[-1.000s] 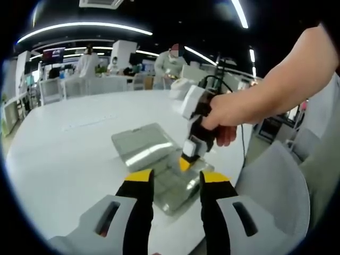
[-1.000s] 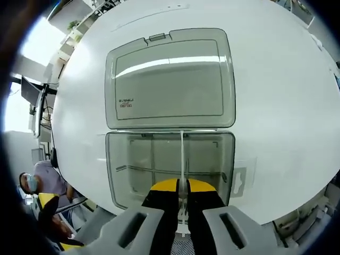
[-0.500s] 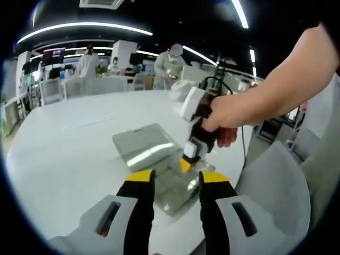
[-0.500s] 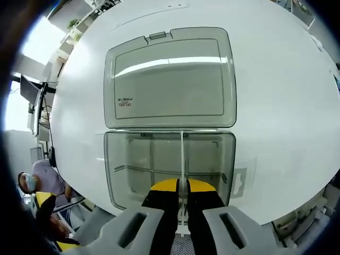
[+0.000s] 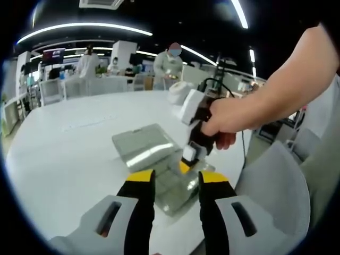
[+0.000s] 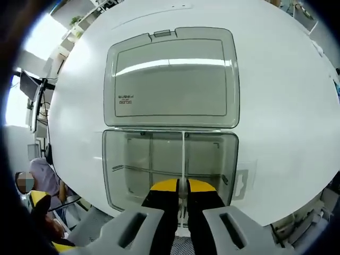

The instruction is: Insert the divider into the dual guide fixture by aligning both edges with the guide slots and pushing it downward to the bottom, including one-sided entry, uneven engagement, binding, and posture correction.

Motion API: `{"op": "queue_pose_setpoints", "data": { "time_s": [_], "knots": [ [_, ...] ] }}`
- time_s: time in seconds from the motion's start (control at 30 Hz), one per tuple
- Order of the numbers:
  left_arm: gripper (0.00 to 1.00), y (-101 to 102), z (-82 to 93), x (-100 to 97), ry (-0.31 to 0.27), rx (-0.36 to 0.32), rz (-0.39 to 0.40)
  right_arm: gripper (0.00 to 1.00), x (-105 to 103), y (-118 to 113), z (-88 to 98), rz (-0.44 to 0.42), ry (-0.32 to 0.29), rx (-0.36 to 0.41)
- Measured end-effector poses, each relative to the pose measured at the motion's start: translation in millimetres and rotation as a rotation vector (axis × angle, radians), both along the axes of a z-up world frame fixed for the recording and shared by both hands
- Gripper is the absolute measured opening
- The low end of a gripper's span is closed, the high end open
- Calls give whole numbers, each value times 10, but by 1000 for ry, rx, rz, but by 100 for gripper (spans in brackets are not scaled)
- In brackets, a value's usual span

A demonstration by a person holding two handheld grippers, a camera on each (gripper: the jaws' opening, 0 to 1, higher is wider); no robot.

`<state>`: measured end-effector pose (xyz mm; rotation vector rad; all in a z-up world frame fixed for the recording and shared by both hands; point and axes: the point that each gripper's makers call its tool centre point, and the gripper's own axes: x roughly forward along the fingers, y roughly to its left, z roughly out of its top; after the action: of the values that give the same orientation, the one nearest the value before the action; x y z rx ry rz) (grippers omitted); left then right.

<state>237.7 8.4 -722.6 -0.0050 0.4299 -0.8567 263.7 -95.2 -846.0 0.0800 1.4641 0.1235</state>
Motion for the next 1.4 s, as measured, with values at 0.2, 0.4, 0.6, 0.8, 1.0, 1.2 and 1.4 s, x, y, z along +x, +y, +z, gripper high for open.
{"op": "queue_pose_setpoints", "data": {
  "time_s": [0.2,0.4,0.6,0.8,1.0,1.2,1.4],
  "knots": [
    [30,20,-18,-4,3,0,3,0,3,3,-14,3,-20,3],
    [29,23,-32,-5,5,1,3,0,-1,10,-41,5,-32,1],
    [29,20,-36,-6,6,1,2,0,8,4,-62,9,-42,-1],
    [29,26,-38,7,6,-3,4,0,2,14,-52,27,-47,-3],
    [28,-2,-40,11,8,-7,-1,0,24,24,-47,19,-54,-8],
    [28,-15,-35,20,6,-13,-4,0,39,1,-29,18,-60,-11],
    [28,-26,-33,42,2,-20,-6,0,36,3,12,16,-69,-9]
  ]
}}
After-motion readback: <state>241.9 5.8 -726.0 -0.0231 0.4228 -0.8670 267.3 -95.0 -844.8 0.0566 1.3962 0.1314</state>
